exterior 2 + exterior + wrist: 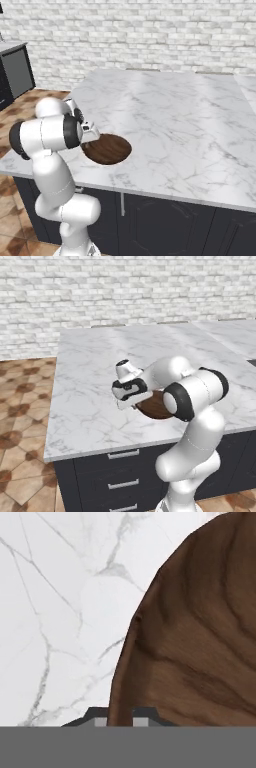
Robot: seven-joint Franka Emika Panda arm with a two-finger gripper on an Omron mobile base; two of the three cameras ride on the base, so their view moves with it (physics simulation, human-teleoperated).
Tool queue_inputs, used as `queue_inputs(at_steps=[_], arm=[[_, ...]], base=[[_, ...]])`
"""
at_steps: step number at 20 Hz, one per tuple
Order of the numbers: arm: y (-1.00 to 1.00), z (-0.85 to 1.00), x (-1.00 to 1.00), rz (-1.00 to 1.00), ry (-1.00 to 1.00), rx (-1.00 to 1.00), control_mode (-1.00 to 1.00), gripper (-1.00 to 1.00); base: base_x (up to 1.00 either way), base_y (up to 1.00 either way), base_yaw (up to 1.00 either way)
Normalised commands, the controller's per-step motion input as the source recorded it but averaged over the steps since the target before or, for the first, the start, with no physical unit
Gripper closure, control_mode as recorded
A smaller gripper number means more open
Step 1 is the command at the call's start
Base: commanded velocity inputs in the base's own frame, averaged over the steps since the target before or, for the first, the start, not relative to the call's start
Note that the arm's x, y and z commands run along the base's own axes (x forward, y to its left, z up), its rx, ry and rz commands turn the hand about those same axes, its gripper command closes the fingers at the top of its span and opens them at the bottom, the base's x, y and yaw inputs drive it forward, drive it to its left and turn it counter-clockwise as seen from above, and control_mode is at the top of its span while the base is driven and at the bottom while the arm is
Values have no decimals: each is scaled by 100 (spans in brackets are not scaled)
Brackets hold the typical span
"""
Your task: Place the two vegetables and bowl onto the tray for setting up a vegetable dip station.
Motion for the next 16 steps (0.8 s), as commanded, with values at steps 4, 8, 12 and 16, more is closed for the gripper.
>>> queue_inputs(at_steps=[4, 8, 12, 16], arm=[[7, 31, -18, 2, -1, 0, -100, 100], [16, 32, -21, 6, -1, -2, -100, 100], [21, 30, -22, 7, 0, -11, -100, 100], [20, 28, -22, 9, 0, -17, -100, 100]], base=[[0, 0, 0], [0, 0, 0], [0, 0, 0], [0, 0, 0]])
